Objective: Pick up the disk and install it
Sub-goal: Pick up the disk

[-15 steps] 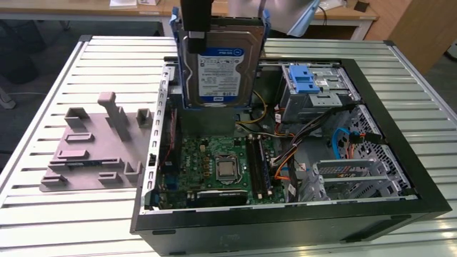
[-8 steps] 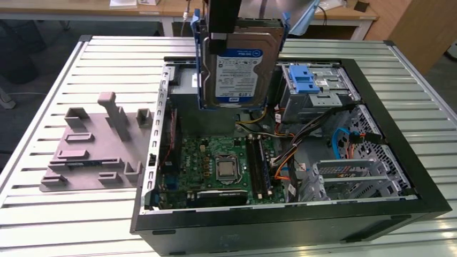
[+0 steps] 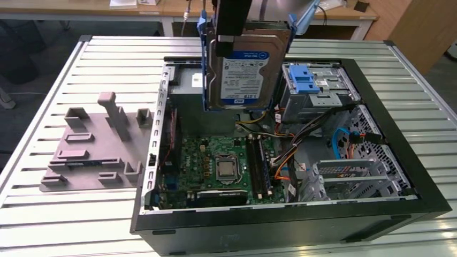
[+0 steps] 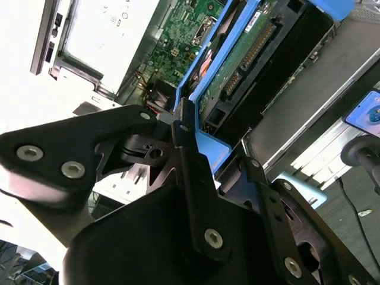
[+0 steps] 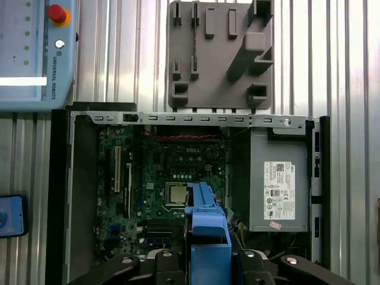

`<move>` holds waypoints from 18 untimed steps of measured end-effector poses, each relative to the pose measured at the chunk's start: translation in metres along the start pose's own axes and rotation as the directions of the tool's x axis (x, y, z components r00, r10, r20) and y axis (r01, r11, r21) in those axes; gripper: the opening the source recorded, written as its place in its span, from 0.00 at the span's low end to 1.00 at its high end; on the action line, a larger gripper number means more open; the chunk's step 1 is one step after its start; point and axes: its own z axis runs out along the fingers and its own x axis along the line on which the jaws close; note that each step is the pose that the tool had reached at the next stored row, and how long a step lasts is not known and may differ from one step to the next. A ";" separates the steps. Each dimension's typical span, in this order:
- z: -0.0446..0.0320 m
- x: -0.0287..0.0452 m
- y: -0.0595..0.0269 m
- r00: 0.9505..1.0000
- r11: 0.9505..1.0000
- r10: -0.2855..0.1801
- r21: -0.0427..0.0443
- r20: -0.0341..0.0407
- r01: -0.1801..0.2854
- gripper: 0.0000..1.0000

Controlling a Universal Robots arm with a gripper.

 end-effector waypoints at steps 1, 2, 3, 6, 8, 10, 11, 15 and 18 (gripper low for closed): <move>0.0000 0.0005 -0.0004 1.000 1.000 0.000 0.000 0.000 0.000 0.36; 0.0000 0.0012 -0.0009 1.000 1.000 0.000 0.000 0.000 0.000 0.36; 0.0001 0.0018 -0.0014 1.000 1.000 0.000 0.000 0.000 0.000 0.36; 0.0002 0.0038 -0.0032 1.000 1.000 0.000 0.000 0.000 0.000 0.36; 0.0004 0.0054 -0.0044 1.000 1.000 0.000 0.000 0.000 0.000 0.36; 0.0004 0.0072 -0.0055 1.000 1.000 0.000 0.000 0.000 0.000 0.36; 0.0005 0.0082 -0.0059 1.000 1.000 0.000 0.000 0.000 0.000 0.36; 0.0010 0.0175 -0.0070 1.000 1.000 0.000 0.000 0.000 0.000 0.36; 0.0017 0.0268 -0.0084 1.000 1.000 0.000 0.000 0.000 0.000 0.36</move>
